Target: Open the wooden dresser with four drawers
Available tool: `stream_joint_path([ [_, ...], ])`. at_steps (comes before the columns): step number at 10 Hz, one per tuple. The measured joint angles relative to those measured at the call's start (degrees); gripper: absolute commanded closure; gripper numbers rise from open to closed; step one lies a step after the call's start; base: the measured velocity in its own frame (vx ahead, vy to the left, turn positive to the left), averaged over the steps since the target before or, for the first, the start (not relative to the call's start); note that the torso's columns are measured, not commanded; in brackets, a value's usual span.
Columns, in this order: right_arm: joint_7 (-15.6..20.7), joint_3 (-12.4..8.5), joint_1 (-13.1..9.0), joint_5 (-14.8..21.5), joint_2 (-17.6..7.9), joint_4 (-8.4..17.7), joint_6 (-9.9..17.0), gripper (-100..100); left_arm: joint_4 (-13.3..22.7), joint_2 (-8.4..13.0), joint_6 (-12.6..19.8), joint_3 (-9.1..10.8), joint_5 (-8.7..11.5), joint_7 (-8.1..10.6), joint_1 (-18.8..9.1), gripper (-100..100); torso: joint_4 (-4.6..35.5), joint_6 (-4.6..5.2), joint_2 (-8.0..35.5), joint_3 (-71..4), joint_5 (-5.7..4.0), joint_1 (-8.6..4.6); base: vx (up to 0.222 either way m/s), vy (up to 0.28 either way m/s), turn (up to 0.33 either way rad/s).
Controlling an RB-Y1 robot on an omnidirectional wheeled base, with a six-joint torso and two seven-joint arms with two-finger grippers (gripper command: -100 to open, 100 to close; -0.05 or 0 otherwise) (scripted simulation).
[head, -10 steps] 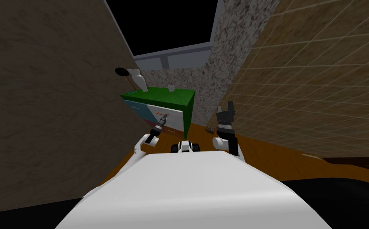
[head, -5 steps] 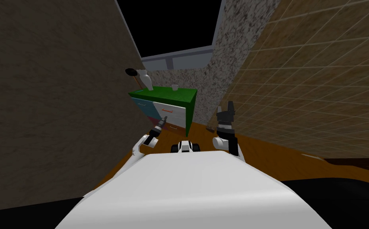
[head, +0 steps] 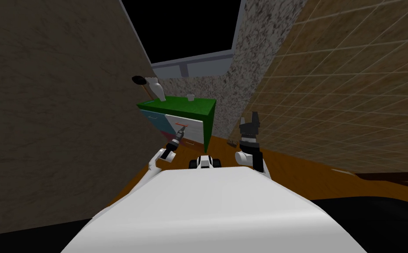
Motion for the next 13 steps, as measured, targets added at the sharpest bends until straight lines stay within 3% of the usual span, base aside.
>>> stream_joint_path([
  [3, 0.0, 0.0, 0.0, 0.0, 0.0, 0.0, 0.0, 0, 0.3, 0.0, 0.2, 0.21, 0.1, -0.01, -0.4, -100, 0.1, 0.00, 0.2, 0.2, 0.00, -0.02, 0.083, -0.027, -0.009],
  [4, 0.0, 0.0, 0.0, 0.0, 0.0, 0.0, 0.0, 0, 0.2, 0.0, 0.4, 0.24, 0.1, 0.06, -0.4, 100, 0.1, 0.00, 0.2, 0.1, 0.00, 0.01, 0.010, -0.004, 0.001],
  [13, 0.0, 0.0, 0.0, 0.0, 0.0, 0.0, 0.0, 0, -3.3, 2.0, 0.4, -1.04, 0.1, 0.76, 2.7, 100, 0.2, -0.06, 0.3, 0.2, -0.06, -0.01, -0.145, 0.060, 0.049],
])
